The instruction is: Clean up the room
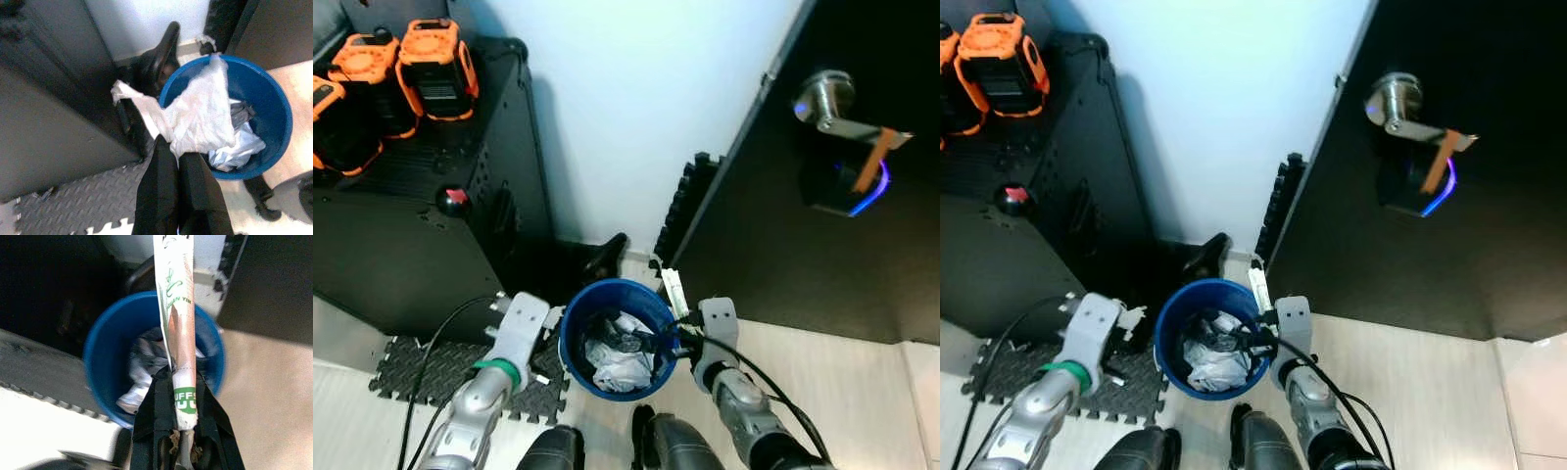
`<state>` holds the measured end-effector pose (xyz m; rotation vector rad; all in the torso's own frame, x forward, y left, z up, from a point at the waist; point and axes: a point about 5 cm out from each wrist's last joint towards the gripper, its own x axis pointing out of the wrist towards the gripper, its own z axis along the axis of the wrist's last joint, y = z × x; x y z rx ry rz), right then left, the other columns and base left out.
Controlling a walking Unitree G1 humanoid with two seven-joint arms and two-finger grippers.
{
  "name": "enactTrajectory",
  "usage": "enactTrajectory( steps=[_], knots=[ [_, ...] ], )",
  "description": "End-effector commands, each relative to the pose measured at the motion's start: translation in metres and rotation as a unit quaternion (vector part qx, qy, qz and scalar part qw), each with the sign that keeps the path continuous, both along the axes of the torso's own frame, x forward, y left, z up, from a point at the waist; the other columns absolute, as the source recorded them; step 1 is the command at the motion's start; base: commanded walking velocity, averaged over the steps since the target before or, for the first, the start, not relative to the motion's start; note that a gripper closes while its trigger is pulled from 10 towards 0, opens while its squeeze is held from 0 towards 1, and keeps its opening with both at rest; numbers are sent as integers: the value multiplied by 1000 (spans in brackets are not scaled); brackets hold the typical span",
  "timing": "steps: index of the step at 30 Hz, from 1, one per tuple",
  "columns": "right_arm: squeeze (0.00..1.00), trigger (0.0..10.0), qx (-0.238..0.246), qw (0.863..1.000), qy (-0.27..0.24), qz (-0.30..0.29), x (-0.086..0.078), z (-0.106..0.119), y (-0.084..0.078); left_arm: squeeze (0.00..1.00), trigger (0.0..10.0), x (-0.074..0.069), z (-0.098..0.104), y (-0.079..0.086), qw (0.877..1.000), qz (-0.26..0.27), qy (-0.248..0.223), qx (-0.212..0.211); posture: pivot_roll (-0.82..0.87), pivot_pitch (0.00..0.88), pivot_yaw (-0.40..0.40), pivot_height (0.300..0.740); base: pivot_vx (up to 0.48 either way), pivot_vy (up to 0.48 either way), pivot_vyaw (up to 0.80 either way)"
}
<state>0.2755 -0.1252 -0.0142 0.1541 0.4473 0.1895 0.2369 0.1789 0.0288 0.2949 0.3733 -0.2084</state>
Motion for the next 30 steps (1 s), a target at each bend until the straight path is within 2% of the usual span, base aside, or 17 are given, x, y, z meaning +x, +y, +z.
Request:
enactTrajectory(
  steps=[1, 5, 9, 10, 15, 17, 18, 20, 21, 22, 24, 25, 26, 28, 29, 30],
  knots=[
    [1000, 10000, 21, 999, 29, -5, -9, -9, 4, 0, 10000, -9, -1, 4, 1000, 7, 12, -2, 287, 275, -8, 727, 0, 0, 0],
    [1000, 10000, 17, 999, 30, 16, -7, -8, 13, 0, 10000, -16, -1, 9, 1000, 24, 12, 1, 305, 277, -11, 727, 0, 0, 0],
    [1000, 10000, 3, 999, 32, 21, -5, -7, 13, 0, 10000, -18, 0, 10, 999, 32, 12, 1, 311, 269, -20, 727, 0, 0, 0],
    [0, 10000, 2, 999, 33, 11, -4, -7, 8, 0, 10000, -16, -1, 8, 999, 31, 13, 0, 295, 262, -21, 727, 0, 0, 0],
    [0, 10000, -4, 1000, 27, -8, -4, -7, -5, 0, 10000, -5, -2, 6, 999, 40, 13, 6, 258, 258, -23, 727, 0, 0, 0],
    [0, 10000, -8, 999, 20, -24, -5, -7, -16, 0, 10000, 7, -2, 4, 998, 53, 16, 1, 213, 258, -28, 727, 0, 0, 0],
    [0, 10000, -8, 999, 20, -24, -5, -7, -16, 0, 10000, 7, -2, 4, 998, 53, 16, 1, 213, 258, -28, 727, 0, 0, 0],
    [0, 10000, -11, 999, 5, -49, -10, -7, -32, 0, 10000, 26, 0, -4, 999, 40, 12, -9, 134, 251, -32, 727, 0, 0, 0],
    [0, 10000, -11, 999, 5, -49, -10, -7, -32, 0, 10000, 26, 0, -4, 999, 40, 12, -9, 134, 251, -32, 727, 0, 0, 0],
    [0, 10000, -15, 998, -5, -67, -15, -8, -43, 0, 10000, 38, 3, -12, 999, 19, 11, -26, 86, 245, -23, 727, 0, 0, 0],
    [0, 10000, -15, 998, -5, -67, -15, -8, -43, 0, 10000, 38, 3, -12, 999, 19, 11, -26, 86, 245, -23, 727, 0, 0, 0],
    [0, 10000, -21, 995, -17, -93, -22, -9, -57, 0, 10000, 48, 7, -22, 999, -14, 15, -42, 57, 242, -15, 727, 0, 0, 0],
    [0, 10000, -19, 986, -44, -158, -34, -6, -84, 0, 10000, 59, 8, -41, 994, -76, 40, -65, -42, 247, 15, 727, 0, 0, 0],
    [0, 10000, -26, 966, -87, -244, -54, 4, -121, 0, 10000, 68, 8, -65, 982, -154, 77, -81, -105, 260, 27, 727, 0, 0, 0],
    [0, 10000, -26, 966, -87, -244, -54, 4, -121, 0, 10000, 68, 8, -65, 982, -154, 77, -81, -105, 260, 27, 727, 0, 0, 0],
    [0, 10000, -31, 955, -106, -275, -63, 10, -136, 0, 10000, 71, 8, -75, 976, -182, 91, -82, -133, 267, 34, 727, 0, 0, 0]
  ],
)
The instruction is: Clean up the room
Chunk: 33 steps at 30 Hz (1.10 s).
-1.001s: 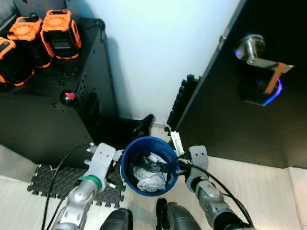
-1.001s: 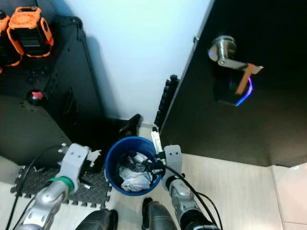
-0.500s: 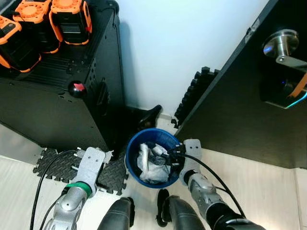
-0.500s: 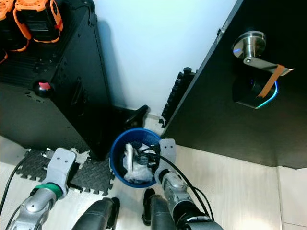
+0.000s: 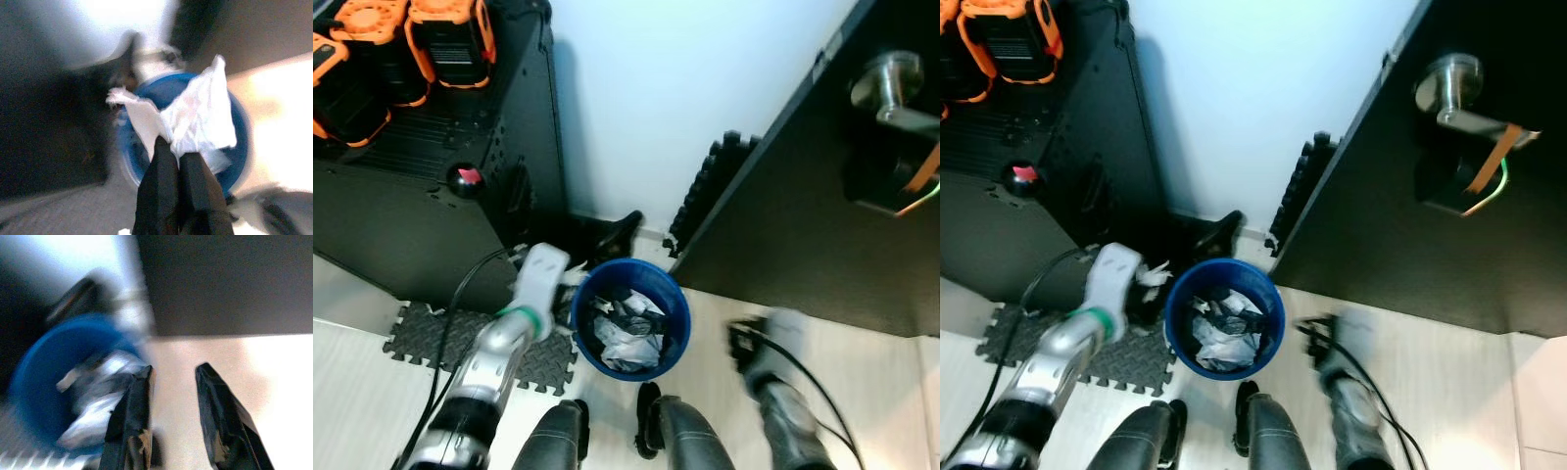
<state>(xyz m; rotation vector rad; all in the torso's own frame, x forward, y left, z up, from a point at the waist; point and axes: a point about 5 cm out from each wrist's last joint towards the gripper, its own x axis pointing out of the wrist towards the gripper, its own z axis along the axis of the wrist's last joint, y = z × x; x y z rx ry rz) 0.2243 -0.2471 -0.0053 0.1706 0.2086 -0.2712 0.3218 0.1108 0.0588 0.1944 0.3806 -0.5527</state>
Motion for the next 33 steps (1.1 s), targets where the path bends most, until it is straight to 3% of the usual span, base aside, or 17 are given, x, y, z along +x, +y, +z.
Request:
enactTrajectory(
  steps=[1, 3, 6, 9, 10, 13, 14, 15, 19, 24, 25, 26, 27, 33],
  knots=[
    [0, 10000, 3, 999, -10, -43, -12, 1, -14, 0, 10000, -14, -22, -7, 998, -32, 53, 0, -133, 267, 34, 727, 0, 0, 0],
    [0, 10000, -22, 996, -37, -81, -34, 16, -37, 0, 10000, -10, -21, -28, 994, -94, 60, 24, -222, 301, 58, 727, 0, 0, 0],
    [0, 10000, -39, 994, -52, -93, -52, 28, -45, 0, 10000, -6, -18, -44, 987, -140, 57, 49, -260, 322, 74, 727, 0, 0, 0],
    [0, 10000, -42, 992, -58, -99, -59, 32, -44, 0, 10000, -3, -17, -47, 986, -147, 46, 70, -282, 339, 83, 727, 0, 0, 0],
    [0, 10000, -40, 992, -61, -103, -63, 33, -41, 106, 10000, -1, -16, -45, 986, -136, 35, 86, -296, 353, 86, 727, 0, 0, 0],
    [0, 10000, -39, 992, -62, -106, -65, 34, -39, 106, 10000, 1, -16, -43, 987, -129, 27, 97, -296, 353, 86, 727, 0, 0, 0],
    [0, 10000, -34, 992, -63, -107, -69, 35, -36, 443, 10000, 4, -15, -39, 987, -113, 16, 110, -297, 360, 87, 727, 0, 0, 0],
    [0, 10000, -29, 992, -61, -105, -72, 35, -32, 1000, 10000, 7, -15, -34, 987, -97, 1, 129, -290, 364, 83, 727, 0, 0, 0],
    [0, 10000, -17, 995, -47, -91, -70, 36, -26, 1000, 10000, 6, -19, -25, 989, -84, 8, 119, -266, 365, 68, 727, 0, 0, 0],
    [0, 10000, -14, 996, -46, -80, -64, 41, -25, 1000, 10000, 7, -17, -26, 992, -83, -4, 99, -257, 357, 59, 727, 0, 0, 0],
    [0, 10000, -10, 996, -50, -69, -56, 44, -23, 890, 10000, 8, -13, -29, 993, -87, -21, 83, -248, 344, 53, 727, 0, 0, 0],
    [0, 10000, -9, 996, -51, -67, -55, 44, -22, 890, 10000, 8, -12, -29, 993, -90, -26, 79, -248, 344, 53, 727, 0, 0, 0],
    [0, 10000, -9, 997, -52, -64, -52, 44, -22, 0, 10000, 9, -10, -30, 992, -91, -34, 78, -237, 332, 47, 727, 0, 0, 0],
    [0, 10000, -3, 997, -52, -52, -44, 43, -17, 0, 10000, 9, -7, -30, 994, -88, -44, 55, -219, 312, 42, 727, 0, 0, 0]
  ],
)
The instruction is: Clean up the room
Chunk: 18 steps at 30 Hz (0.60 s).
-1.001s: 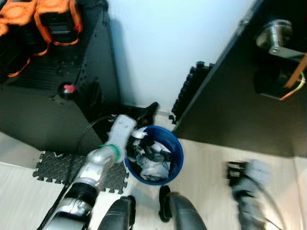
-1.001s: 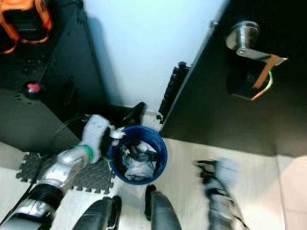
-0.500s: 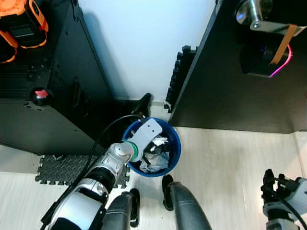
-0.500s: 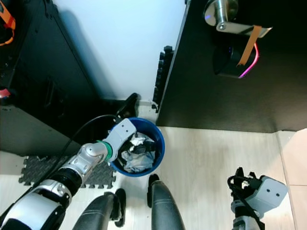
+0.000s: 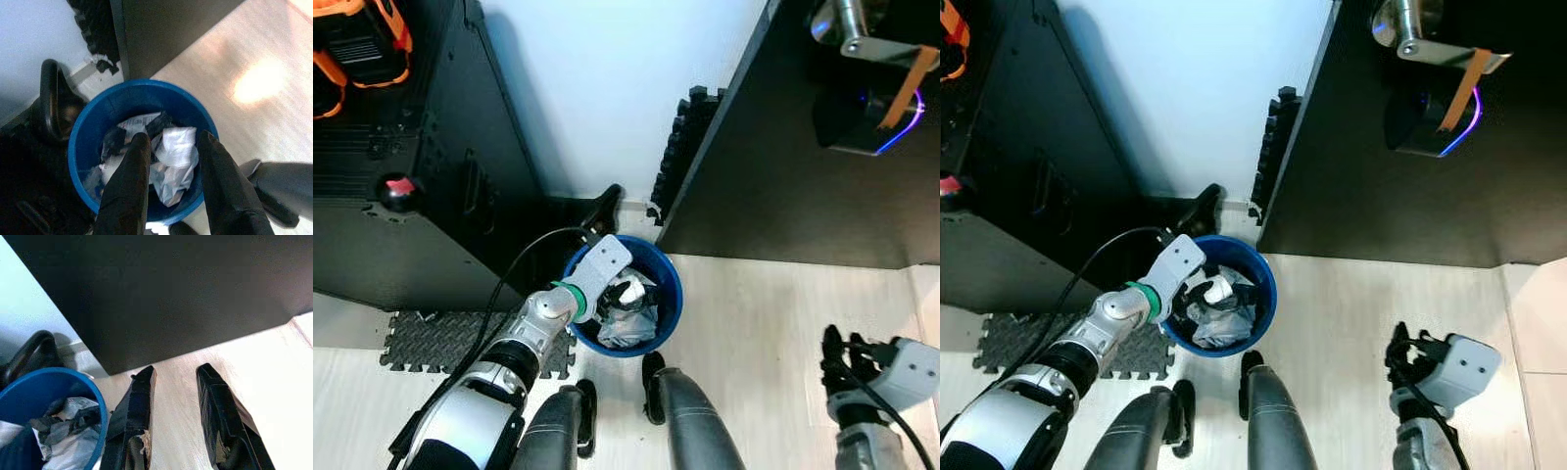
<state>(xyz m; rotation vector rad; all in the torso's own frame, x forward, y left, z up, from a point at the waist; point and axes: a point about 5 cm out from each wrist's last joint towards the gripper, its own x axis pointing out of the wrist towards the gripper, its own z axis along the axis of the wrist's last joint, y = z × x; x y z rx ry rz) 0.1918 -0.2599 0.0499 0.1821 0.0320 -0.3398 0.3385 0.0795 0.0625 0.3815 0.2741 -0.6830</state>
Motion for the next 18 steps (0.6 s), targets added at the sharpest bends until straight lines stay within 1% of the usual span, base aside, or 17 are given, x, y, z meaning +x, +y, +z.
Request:
enactTrajectory(
  steps=[1, 2, 3, 4, 5, 6, 7, 8, 9, 10, 11, 12, 14, 15, 16, 17, 18],
  knots=[
    [0, 10000, 12, 999, 32, -1, -6, -13, 0, 0, 10000, -8, -11, 2, 1000, 0, 19, -8, -198, 297, 38, 727, 0, 0, 0],
    [0, 10000, 12, 999, 32, -1, -6, -13, 0, 0, 10000, -8, -11, 2, 1000, 0, 19, -8, -198, 297, 38, 727, 0, 0, 0],
    [0, 10000, 17, 999, 30, 7, 0, -13, 3, 196, 10000, -8, -11, 2, 1000, 0, 11, -4, -183, 287, 35, 727, 0, 0, 0],
    [0, 10000, 17, 999, 30, 7, 0, -13, 3, 196, 10000, -8, -11, 2, 1000, 0, 11, -4, -183, 287, 35, 727, 0, 0, 0],
    [0, 10000, 19, 999, 30, 13, 6, -13, 6, 1000, 10000, -8, -11, 4, 1000, 8, 2, 3, -175, 278, 36, 727, 0, 0, 0],
    [0, 10000, 19, 999, 30, 13, 6, -13, 6, 1000, 10000, -8, -11, 4, 1000, 8, 2, 3, -175, 278, 36, 727, 0, 0, 0],
    [0, 10000, 21, 999, 30, 16, 11, -13, 7, 820, 10000, -7, -10, 5, 1000, 19, -6, 6, -164, 260, 37, 727, 0, 0, 0],
    [0, 10000, 21, 999, 30, 16, 11, -13, 7, 820, 10000, -7, -10, 5, 1000, 19, -6, 6, -164, 260, 37, 727, 0, 0, 0],
    [0, 10000, 23, 999, 29, 18, 15, -14, 8, 0, 10000, -6, -9, 8, 999, 33, -18, 6, -153, 243, 36, 727, 0, 0, 0],
    [0, 10000, 23, 999, 29, 18, 15, -14, 8, 0, 10000, -6, -9, 8, 999, 33, -18, 6, -153, 243, 36, 727, 0, 0, 0],
    [0, 10000, 23, 999, 29, 22, 18, -15, 10, 0, 10000, -7, -9, 12, 998, 55, -30, -2, -134, 219, 35, 727, 0, 0, 0],
    [0, 10000, 24, 999, 32, 33, 20, -16, 15, 0, 10000, -11, -12, 18, 996, 75, -42, -10, -118, 205, 33, 727, 0, 0, 0],
    [0, 10000, 24, 999, 32, 33, 20, -16, 15, 0, 10000, -11, -12, 18, 996, 75, -42, -10, -118, 205, 33, 727, 0, 0, 0],
    [0, 10000, 24, 998, 38, 52, 23, -18, 24, 0, 10000, -16, -15, 24, 995, 91, -49, -16, -106, 198, 30, 727, 0, 0, 0],
    [0, 10000, 24, 998, 38, 52, 23, -18, 24, 0, 10000, -16, -15, 24, 995, 91, -49, -16, -106, 198, 30, 727, 0, 0, 0],
    [0, 10000, 24, 996, 45, 78, 26, -22, 38, 0, 10000, -27, -20, 31, 992, 107, -54, -36, -68, 182, 14, 727, 0, 0, 0],
    [0, 10000, 24, 996, 45, 78, 26, -22, 38, 0, 10000, -27, -20, 31, 992, 107, -54, -36, -68, 182, 14, 727, 0, 0, 0]
  ],
)
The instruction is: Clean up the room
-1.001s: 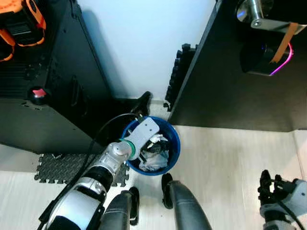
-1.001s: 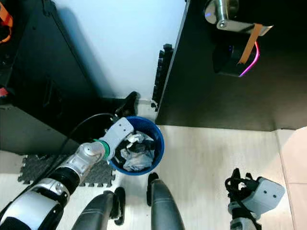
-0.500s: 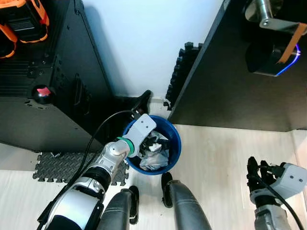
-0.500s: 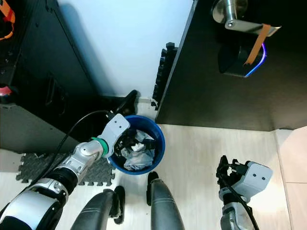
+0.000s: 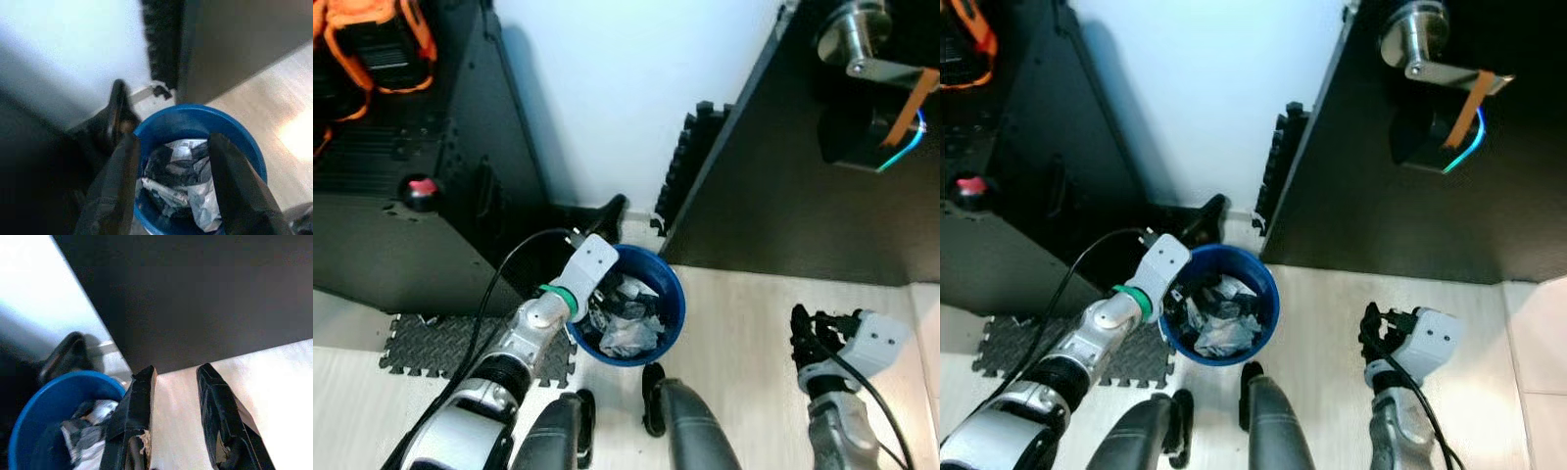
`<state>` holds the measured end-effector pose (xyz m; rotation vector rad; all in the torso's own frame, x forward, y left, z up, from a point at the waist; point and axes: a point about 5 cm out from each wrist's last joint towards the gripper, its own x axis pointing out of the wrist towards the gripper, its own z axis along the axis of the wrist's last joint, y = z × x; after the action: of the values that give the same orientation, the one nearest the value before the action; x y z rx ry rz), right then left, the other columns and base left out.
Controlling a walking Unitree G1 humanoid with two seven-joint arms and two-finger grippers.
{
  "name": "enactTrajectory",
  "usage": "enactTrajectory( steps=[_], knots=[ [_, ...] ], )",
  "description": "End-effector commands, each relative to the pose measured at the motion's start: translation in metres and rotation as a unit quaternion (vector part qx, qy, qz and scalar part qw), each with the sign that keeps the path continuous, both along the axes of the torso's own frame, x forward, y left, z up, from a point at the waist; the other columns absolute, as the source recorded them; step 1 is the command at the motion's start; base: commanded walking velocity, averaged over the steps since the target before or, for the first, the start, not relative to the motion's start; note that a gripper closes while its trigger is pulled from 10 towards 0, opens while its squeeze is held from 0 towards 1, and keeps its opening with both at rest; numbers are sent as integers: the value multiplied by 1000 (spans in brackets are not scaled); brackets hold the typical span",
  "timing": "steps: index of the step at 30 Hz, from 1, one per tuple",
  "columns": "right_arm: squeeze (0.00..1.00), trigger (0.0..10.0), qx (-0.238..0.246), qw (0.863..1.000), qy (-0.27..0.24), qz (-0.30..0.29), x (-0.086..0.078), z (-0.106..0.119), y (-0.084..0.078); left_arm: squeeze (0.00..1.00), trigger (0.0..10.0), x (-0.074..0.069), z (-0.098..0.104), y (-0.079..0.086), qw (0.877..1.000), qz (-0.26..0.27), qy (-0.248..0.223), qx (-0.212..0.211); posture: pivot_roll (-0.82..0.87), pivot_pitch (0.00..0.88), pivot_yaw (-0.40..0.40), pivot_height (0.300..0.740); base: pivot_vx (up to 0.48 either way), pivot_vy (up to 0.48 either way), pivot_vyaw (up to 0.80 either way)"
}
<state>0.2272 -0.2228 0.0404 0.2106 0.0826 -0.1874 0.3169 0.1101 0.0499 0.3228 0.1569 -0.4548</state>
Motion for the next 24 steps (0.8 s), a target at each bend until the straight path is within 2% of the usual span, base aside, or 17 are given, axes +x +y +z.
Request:
enactTrajectory(
  steps=[1, 2, 3, 5, 9, 12, 15, 16, 17, 20, 21, 23, 24],
  knots=[
    [0, 10000, 9, 999, 35, 23, -6, -15, 13, 0, 10000, -15, -12, 6, 999, 19, 15, -22, -55, 178, 7, 727, 0, 0, 0],
    [0, 10000, 14, 998, 46, 50, -3, -21, 28, 0, 10000, -25, -15, 12, 998, 36, 18, -46, -30, 168, -6, 727, 0, 0, 0],
    [0, 10000, 14, 998, 46, 50, -3, -21, 28, 0, 10000, -25, -15, 12, 998, 36, 18, -46, -30, 168, -6, 727, 0, 0, 0],
    [0, 10000, 16, 994, 62, 89, 2, -29, 48, 0, 10000, -37, -23, 18, 995, 67, 34, -66, 21, 148, -25, 727, 0, 0, 0],
    [0, 10000, 4, 993, 70, 97, 6, -32, 52, 0, 10000, -39, -27, 20, 994, 77, 40, -66, 32, 141, -31, 727, 0, 0, 0],
    [0, 10000, -18, 993, 71, 96, 16, -31, 51, 0, 10000, -39, -34, 24, 991, 102, 55, -68, 40, 118, -35, 727, 0, 0, 0],
    [0, 10000, -19, 992, 71, 100, 20, -31, 50, 0, 10000, -39, -36, 28, 990, 117, 56, -61, 38, 102, -38, 727, 0, 0, 0],
    [0, 10000, -19, 992, 71, 100, 20, -31, 50, 0, 10000, -39, -36, 28, 990, 117, 56, -61, 38, 102, -38, 727, 0, 0, 0],
    [0, 10000, -15, 989, 82, 125, 18, -36, 52, 0, 10000, -40, -40, 32, 988, 135, 58, -53, 45, 81, -59, 727, 0, 0, 0],
    [0, 10000, -15, 989, 82, 125, 18, -36, 52, 0, 10000, -40, -40, 32, 988, 135, 58, -53, 45, 81, -59, 727, 0, 0, 0],
    [0, 10000, -12, 984, 96, 151, 14, -42, 54, 0, 10000, -42, -43, 36, 986, 148, 59, -45, 51, 77, -69, 727, 0, 0, 0],
    [0, 10000, -12, 984, 96, 151, 14, -42, 54, 0, 10000, -42, -43, 36, 986, 148, 59, -45, 51, 77, -69, 727, 0, 0, 0],
    [0, 10000, -18, 978, 107, 176, 11, -47, 57, 0, 10000, -44, -45, 38, 983, 165, 62, -42, 75, 60, -112, 727, 0, 0, 0]
  ],
)
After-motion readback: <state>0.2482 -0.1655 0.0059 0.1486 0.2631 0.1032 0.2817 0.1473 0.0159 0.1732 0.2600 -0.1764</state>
